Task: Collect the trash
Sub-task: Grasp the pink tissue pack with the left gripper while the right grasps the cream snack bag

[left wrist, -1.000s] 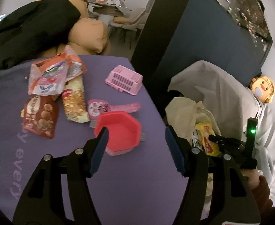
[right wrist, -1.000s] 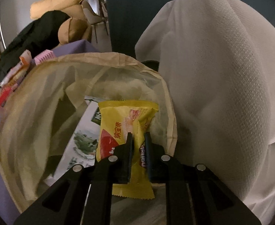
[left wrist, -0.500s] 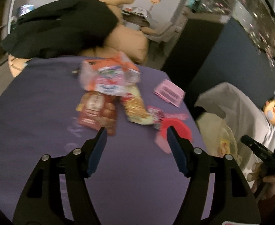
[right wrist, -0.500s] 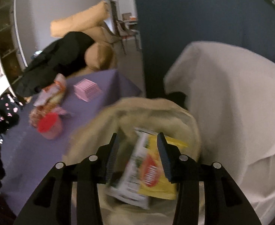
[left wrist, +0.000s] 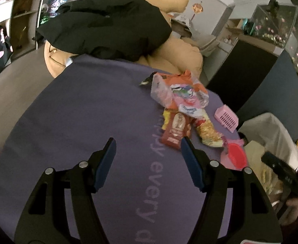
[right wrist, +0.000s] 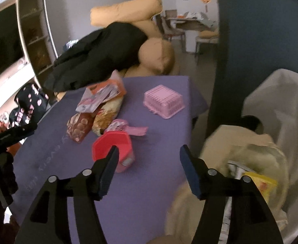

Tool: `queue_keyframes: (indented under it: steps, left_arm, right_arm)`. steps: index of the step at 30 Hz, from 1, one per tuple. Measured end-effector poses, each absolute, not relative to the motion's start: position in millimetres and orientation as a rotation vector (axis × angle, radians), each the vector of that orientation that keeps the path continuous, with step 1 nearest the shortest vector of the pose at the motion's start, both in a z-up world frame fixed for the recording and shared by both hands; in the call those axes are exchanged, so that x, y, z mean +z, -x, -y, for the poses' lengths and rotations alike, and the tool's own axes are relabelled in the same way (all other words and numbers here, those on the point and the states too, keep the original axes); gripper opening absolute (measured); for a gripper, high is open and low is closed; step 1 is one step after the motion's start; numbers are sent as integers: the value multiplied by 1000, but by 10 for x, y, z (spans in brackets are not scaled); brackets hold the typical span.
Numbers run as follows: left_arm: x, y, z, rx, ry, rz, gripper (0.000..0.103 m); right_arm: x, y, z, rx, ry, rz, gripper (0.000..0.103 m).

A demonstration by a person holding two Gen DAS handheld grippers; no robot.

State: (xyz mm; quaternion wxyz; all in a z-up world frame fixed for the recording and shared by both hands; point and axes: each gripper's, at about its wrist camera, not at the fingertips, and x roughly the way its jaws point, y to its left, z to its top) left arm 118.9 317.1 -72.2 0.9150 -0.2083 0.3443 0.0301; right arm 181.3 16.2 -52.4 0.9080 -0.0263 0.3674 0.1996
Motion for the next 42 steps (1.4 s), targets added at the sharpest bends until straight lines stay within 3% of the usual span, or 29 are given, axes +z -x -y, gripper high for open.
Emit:
queue_keyframes:
  steps: [13,25,33,35,38,42]
  left_arm:
    - [-931,-1450,-3320,-80,383,-756,62]
    - [-787,-2371,-3250,-174,450,-702,62]
    - [-1043,-2897,-2845,-83,384,-849,62]
    - [-1079,-2893,-2825,-106,394,-865,41]
    - [-1024,-2759,-2878,-117,397,-850,28]
    - [-838,-2511,-3002,-160,419,-816,22]
  right_arm:
    - [-569,-2379,-550,285,139,-799,59]
    - [-610,-2511,-344,262,80,-774,59]
    - [-647,-2500,-199,238,40,-771,59]
    - [-631,-2456,-214,242,53,-762,59]
    - [-588,-2386,-271,261,72,-751,59]
    - [-538,-2315,-411,294,84,-742,59]
